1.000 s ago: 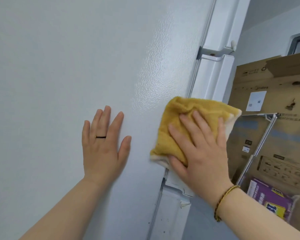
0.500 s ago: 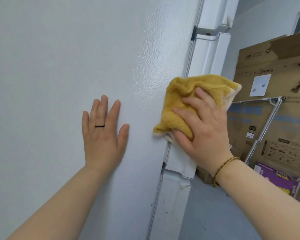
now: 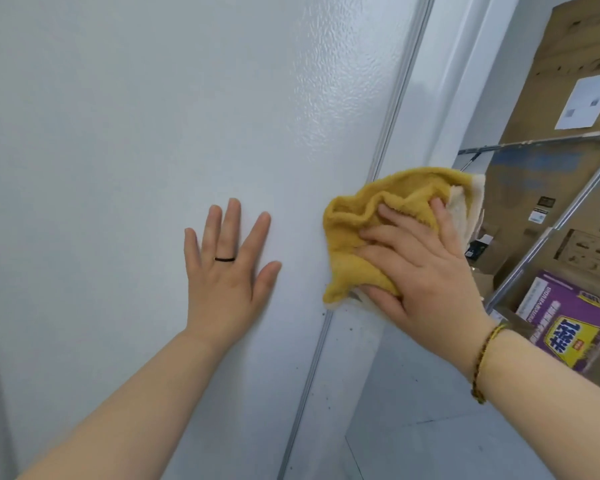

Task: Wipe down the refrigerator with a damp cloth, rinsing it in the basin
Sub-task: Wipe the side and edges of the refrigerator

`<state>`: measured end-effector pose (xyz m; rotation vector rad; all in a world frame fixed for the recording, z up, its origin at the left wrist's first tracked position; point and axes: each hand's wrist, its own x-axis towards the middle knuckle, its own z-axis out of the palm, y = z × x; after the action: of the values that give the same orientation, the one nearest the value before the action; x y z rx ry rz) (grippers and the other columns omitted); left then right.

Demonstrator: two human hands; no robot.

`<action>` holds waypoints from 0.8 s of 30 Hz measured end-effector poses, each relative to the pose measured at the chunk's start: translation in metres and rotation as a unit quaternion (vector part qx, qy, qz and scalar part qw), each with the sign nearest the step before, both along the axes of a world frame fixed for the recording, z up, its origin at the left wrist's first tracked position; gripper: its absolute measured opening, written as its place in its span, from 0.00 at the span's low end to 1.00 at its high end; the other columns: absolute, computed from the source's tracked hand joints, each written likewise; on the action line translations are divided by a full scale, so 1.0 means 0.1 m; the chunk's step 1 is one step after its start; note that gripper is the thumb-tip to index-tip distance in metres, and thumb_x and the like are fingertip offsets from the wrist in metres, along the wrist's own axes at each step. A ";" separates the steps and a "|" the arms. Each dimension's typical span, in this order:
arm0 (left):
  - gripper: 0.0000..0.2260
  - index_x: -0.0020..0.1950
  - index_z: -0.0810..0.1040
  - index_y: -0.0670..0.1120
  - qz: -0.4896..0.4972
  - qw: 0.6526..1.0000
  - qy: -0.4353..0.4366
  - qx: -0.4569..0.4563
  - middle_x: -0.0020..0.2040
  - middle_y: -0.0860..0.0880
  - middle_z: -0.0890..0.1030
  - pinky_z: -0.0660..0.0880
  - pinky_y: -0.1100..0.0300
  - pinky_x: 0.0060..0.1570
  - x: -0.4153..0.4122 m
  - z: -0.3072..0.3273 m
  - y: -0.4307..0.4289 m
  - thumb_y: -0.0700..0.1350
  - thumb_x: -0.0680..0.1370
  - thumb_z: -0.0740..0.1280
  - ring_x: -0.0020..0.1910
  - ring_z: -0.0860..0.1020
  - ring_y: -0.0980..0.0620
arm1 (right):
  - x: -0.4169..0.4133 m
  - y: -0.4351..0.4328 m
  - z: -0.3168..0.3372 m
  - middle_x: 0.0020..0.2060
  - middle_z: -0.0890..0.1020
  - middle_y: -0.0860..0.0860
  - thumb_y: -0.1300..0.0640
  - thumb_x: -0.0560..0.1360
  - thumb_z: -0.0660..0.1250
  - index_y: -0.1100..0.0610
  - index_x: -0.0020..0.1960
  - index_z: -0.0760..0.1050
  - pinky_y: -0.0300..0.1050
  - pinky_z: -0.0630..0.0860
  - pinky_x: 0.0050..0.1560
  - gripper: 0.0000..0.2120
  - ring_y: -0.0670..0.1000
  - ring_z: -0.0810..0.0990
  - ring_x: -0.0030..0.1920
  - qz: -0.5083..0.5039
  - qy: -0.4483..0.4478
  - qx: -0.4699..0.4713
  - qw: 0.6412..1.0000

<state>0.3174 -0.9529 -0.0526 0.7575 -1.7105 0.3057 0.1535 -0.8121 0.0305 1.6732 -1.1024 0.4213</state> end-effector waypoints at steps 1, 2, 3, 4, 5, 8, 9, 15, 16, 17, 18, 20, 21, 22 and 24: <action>0.21 0.70 0.53 0.56 0.000 1.000 -0.004 -0.002 0.70 0.45 0.53 0.43 0.48 0.67 -0.01 -0.01 -0.02 0.60 0.79 0.42 0.70 0.45 0.48 | 0.01 -0.02 -0.16 0.54 0.79 0.52 0.47 0.78 0.55 0.54 0.51 0.73 0.53 0.45 0.73 0.13 0.54 0.68 0.64 -0.019 0.015 -0.017 1.000; 0.20 0.70 0.51 0.56 -0.002 1.000 -0.006 -0.002 0.70 0.45 0.53 0.41 0.50 0.67 0.00 -0.01 -0.03 0.61 0.79 0.42 0.70 0.45 0.48 | 0.01 -0.03 -0.32 0.57 0.75 0.52 0.48 0.76 0.58 0.54 0.52 0.72 0.54 0.44 0.73 0.11 0.55 0.65 0.66 -0.034 0.026 -0.026 0.999; 0.20 0.69 0.51 0.57 -0.004 1.000 -0.008 0.000 0.71 0.45 0.53 0.39 0.52 0.68 0.00 -0.02 -0.04 0.61 0.79 0.42 0.70 0.44 0.49 | 0.00 -0.04 -0.46 0.58 0.72 0.51 0.49 0.74 0.60 0.53 0.53 0.71 0.55 0.44 0.73 0.11 0.54 0.63 0.67 -0.043 0.031 -0.030 0.998; 0.21 0.70 0.50 0.57 -0.004 1.000 -0.012 0.004 0.71 0.45 0.52 0.38 0.53 0.68 0.01 -0.03 -0.04 0.61 0.79 0.42 0.70 0.44 0.49 | 0.00 -0.05 -0.58 0.58 0.71 0.50 0.50 0.73 0.62 0.53 0.53 0.71 0.55 0.44 0.73 0.11 0.54 0.62 0.68 -0.048 0.035 -0.031 0.998; 0.21 0.70 0.50 0.57 -0.005 1.000 -0.014 0.006 0.71 0.45 0.52 0.37 0.54 0.68 0.01 -0.04 -0.04 0.61 0.79 0.42 0.70 0.43 0.49 | 0.00 -0.04 -0.67 0.58 0.71 0.50 0.51 0.72 0.62 0.53 0.52 0.71 0.56 0.45 0.73 0.11 0.53 0.62 0.67 -0.053 0.040 -0.031 0.997; 0.21 0.70 0.51 0.56 -0.006 1.000 -0.015 0.005 0.71 0.46 0.52 0.35 0.56 0.68 0.01 -0.03 -0.05 0.61 0.79 0.42 0.70 0.42 0.48 | -0.03 0.00 -0.64 0.57 0.73 0.50 0.52 0.73 0.62 0.53 0.51 0.71 0.55 0.46 0.73 0.09 0.54 0.67 0.65 -0.062 0.084 -0.022 0.994; 0.22 0.70 0.52 0.55 -0.007 1.000 -0.015 0.007 0.71 0.46 0.52 0.35 0.57 0.68 0.01 -0.04 -0.04 0.61 0.79 0.43 0.70 0.42 0.48 | -0.06 0.02 -0.56 0.56 0.76 0.51 0.52 0.74 0.61 0.53 0.51 0.72 0.55 0.46 0.73 0.08 0.54 0.68 0.64 -0.059 0.114 -0.015 0.992; 0.23 0.70 0.55 0.51 -0.007 1.000 -0.011 0.000 0.71 0.45 0.52 0.34 0.58 0.68 0.01 -0.03 -0.05 0.61 0.79 0.43 0.70 0.43 0.47 | -0.07 0.08 -0.13 0.48 0.83 0.54 0.49 0.76 0.59 0.56 0.42 0.80 0.56 0.47 0.71 0.14 0.55 0.69 0.62 -0.091 0.126 -0.045 0.987; 0.24 0.70 0.56 0.51 -0.006 1.000 -0.008 -0.001 0.70 0.45 0.52 0.35 0.58 0.68 0.01 -0.03 -0.04 0.61 0.79 0.43 0.70 0.44 0.45 | -0.03 0.07 -0.18 0.48 0.83 0.54 0.50 0.75 0.60 0.57 0.41 0.80 0.56 0.47 0.71 0.14 0.56 0.69 0.62 -0.098 0.096 -0.049 0.989; 0.24 0.70 0.56 0.50 -0.005 1.000 -0.006 -0.005 0.70 0.45 0.52 0.34 0.58 0.68 0.00 -0.02 -0.04 0.60 0.79 0.44 0.70 0.45 0.44 | 0.00 0.06 -0.29 0.48 0.83 0.54 0.50 0.74 0.60 0.57 0.40 0.80 0.57 0.48 0.71 0.14 0.56 0.69 0.62 -0.101 0.077 -0.045 0.991; 0.24 0.70 0.57 0.49 -0.005 1.000 -0.005 -0.009 0.70 0.44 0.53 0.34 0.58 0.68 0.00 -0.03 -0.04 0.60 0.79 0.44 0.70 0.47 0.42 | 0.02 0.06 -0.48 0.46 0.83 0.54 0.51 0.74 0.60 0.56 0.38 0.80 0.56 0.48 0.71 0.14 0.56 0.69 0.62 -0.103 0.073 -0.027 0.992; 0.24 0.70 0.58 0.49 -0.005 1.000 -0.006 -0.017 0.70 0.44 0.54 0.35 0.58 0.68 0.00 -0.02 -0.05 0.60 0.79 0.45 0.69 0.50 0.41 | 0.01 0.11 -0.93 0.45 0.83 0.50 0.52 0.74 0.57 0.53 0.37 0.79 0.54 0.47 0.72 0.15 0.54 0.70 0.61 -0.111 0.120 0.053 0.985; 0.24 0.70 0.58 0.48 -0.005 1.000 -0.005 -0.020 0.70 0.43 0.54 0.35 0.57 0.68 0.01 -0.02 -0.06 0.60 0.79 0.45 0.69 0.50 0.41 | 0.00 0.15 -1.13 0.46 0.83 0.49 0.53 0.75 0.55 0.52 0.38 0.79 0.53 0.46 0.73 0.16 0.52 0.70 0.60 -0.118 0.151 0.104 0.976; 0.24 0.70 0.58 0.48 -0.005 1.000 -0.006 -0.021 0.70 0.43 0.54 0.36 0.57 0.68 0.01 -0.03 -0.06 0.60 0.79 0.45 0.69 0.51 0.41 | -0.02 0.20 -1.28 0.47 0.83 0.47 0.53 0.75 0.53 0.51 0.39 0.80 0.52 0.46 0.74 0.17 0.51 0.70 0.60 -0.122 0.174 0.144 0.967; 0.24 0.70 0.58 0.48 -0.002 1.000 -0.007 -0.025 0.70 0.43 0.54 0.35 0.57 0.68 0.00 -0.03 -0.08 0.60 0.79 0.45 0.69 0.51 0.41 | -0.08 0.21 -1.33 0.48 0.83 0.47 0.53 0.76 0.51 0.50 0.41 0.80 0.52 0.46 0.74 0.19 0.51 0.70 0.61 -0.109 0.202 0.160 0.960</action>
<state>0.3178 -0.9607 -0.0559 0.7173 -1.7099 0.3506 0.1455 -0.7911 -0.1030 1.7866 -1.0650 -0.2480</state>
